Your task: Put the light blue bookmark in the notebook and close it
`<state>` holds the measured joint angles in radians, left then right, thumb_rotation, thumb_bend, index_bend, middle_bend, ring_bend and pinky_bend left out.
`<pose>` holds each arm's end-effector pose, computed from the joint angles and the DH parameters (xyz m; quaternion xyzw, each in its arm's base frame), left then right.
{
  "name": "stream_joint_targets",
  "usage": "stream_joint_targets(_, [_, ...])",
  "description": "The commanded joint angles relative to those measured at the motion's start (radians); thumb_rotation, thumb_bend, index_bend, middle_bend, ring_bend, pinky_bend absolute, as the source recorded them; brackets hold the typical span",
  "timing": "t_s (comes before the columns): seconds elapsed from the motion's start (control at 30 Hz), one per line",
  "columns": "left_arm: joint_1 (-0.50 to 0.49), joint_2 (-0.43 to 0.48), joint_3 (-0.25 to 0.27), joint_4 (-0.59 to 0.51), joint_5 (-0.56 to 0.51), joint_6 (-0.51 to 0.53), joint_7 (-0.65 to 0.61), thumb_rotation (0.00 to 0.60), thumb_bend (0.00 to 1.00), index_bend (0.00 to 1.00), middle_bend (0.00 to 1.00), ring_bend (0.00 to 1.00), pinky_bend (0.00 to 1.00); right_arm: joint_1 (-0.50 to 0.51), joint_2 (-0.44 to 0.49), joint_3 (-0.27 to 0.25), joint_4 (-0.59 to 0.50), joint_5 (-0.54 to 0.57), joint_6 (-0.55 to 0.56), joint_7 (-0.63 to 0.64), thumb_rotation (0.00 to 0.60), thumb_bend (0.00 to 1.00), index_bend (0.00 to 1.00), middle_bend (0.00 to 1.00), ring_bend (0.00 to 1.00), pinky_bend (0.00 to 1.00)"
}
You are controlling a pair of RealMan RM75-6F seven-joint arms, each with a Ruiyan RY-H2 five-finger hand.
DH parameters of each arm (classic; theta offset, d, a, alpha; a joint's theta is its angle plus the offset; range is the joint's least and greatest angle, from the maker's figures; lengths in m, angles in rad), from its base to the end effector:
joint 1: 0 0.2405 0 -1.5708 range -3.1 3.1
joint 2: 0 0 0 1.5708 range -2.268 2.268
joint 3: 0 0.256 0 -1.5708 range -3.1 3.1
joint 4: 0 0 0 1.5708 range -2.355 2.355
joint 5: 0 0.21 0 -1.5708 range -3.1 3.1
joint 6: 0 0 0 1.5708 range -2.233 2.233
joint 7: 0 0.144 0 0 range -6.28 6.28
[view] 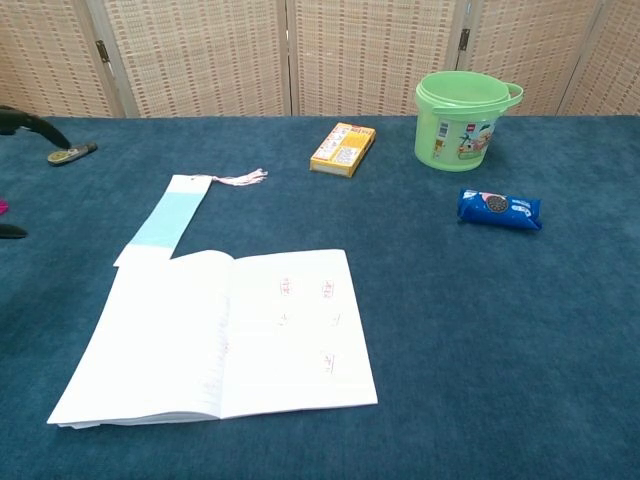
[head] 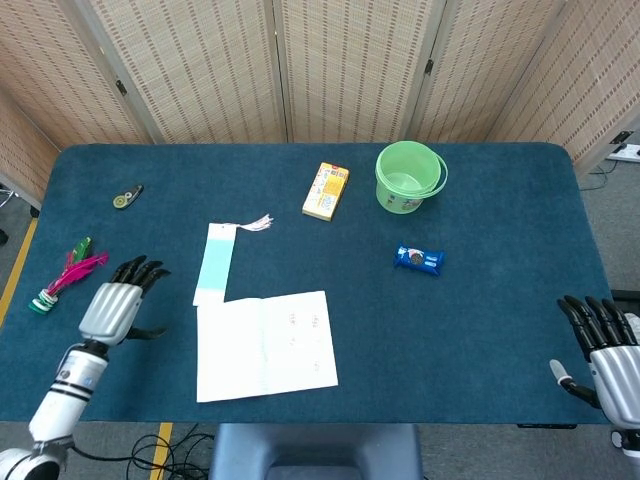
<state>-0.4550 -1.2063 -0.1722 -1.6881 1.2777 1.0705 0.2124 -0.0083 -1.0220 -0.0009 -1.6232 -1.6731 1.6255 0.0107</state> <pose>-0.2264 0.2971 0.0934 -0.6909 -0.3918 -0.3652 0.4856 -0.3030 -0.1403 0.1892 0.6242 -0.3332 0.3976 0.5842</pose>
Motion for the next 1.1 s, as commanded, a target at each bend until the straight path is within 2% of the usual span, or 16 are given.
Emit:
stream_joint_targets(0.03, [-0.106, -0.066, -0.055, 0.062, -0.106, -0.114, 0.056, 0.588, 0.09, 0.22, 0.17, 0.05, 0.13, -0.001, 0.003, 0.000, -0.005, 0.002, -0.001, -0.005, 0.600, 0.25, 0.06, 0.11, 0.05, 0.07])
stream_joint_targets(0.23, [-0.224, -0.162, -0.089, 0.177, -0.236, -0.219, 0.108, 0.487, 0.09, 0.20, 0.17, 0.05, 0.13, -0.002, 0.006, 0.001, -0.014, 0.013, -0.008, -0.016, 0.600, 0.25, 0.06, 0.11, 0.05, 0.07])
stream_joint_targets(0.33, [-0.280, -0.195, -0.101, 0.228, -0.343, -0.287, 0.135, 0.411, 0.09, 0.19, 0.17, 0.05, 0.13, -0.004, 0.008, 0.003, -0.017, 0.018, -0.009, -0.019, 0.600, 0.25, 0.06, 0.11, 0.05, 0.07])
stream_joint_targets(0.37, [-0.302, -0.206, -0.102, 0.248, -0.385, -0.307, 0.149, 0.402, 0.09, 0.19, 0.17, 0.05, 0.13, -0.004, 0.009, 0.004, -0.017, 0.020, -0.009, -0.019, 0.600, 0.25, 0.06, 0.11, 0.05, 0.07])
stream_joint_targets(0.53, [-0.378, -0.251, -0.091, 0.336, -0.561, -0.350, 0.215, 0.340, 0.09, 0.18, 0.17, 0.05, 0.13, -0.006, 0.009, 0.005, -0.015, 0.031, -0.014, -0.019, 0.600, 0.25, 0.06, 0.11, 0.05, 0.07])
stream_joint_targets(0.67, [-0.423, -0.288, -0.065, 0.405, -0.689, -0.352, 0.268, 0.246, 0.08, 0.19, 0.17, 0.05, 0.13, -0.008, 0.010, 0.007, -0.014, 0.039, -0.016, -0.018, 0.600, 0.25, 0.06, 0.11, 0.05, 0.07])
stream_joint_targets(0.93, [-0.479, -0.354, -0.011, 0.532, -0.846, -0.357, 0.345, 0.223, 0.08, 0.19, 0.17, 0.05, 0.13, -0.008, 0.018, 0.011, -0.017, 0.052, -0.023, -0.020, 0.600, 0.26, 0.06, 0.11, 0.05, 0.07])
stream_joint_targets(1.1, [-0.498, -0.385, 0.005, 0.577, -0.887, -0.348, 0.373, 0.223, 0.08, 0.19, 0.17, 0.05, 0.13, -0.013, 0.020, 0.011, -0.016, 0.059, -0.023, -0.019, 0.600, 0.26, 0.06, 0.11, 0.05, 0.07])
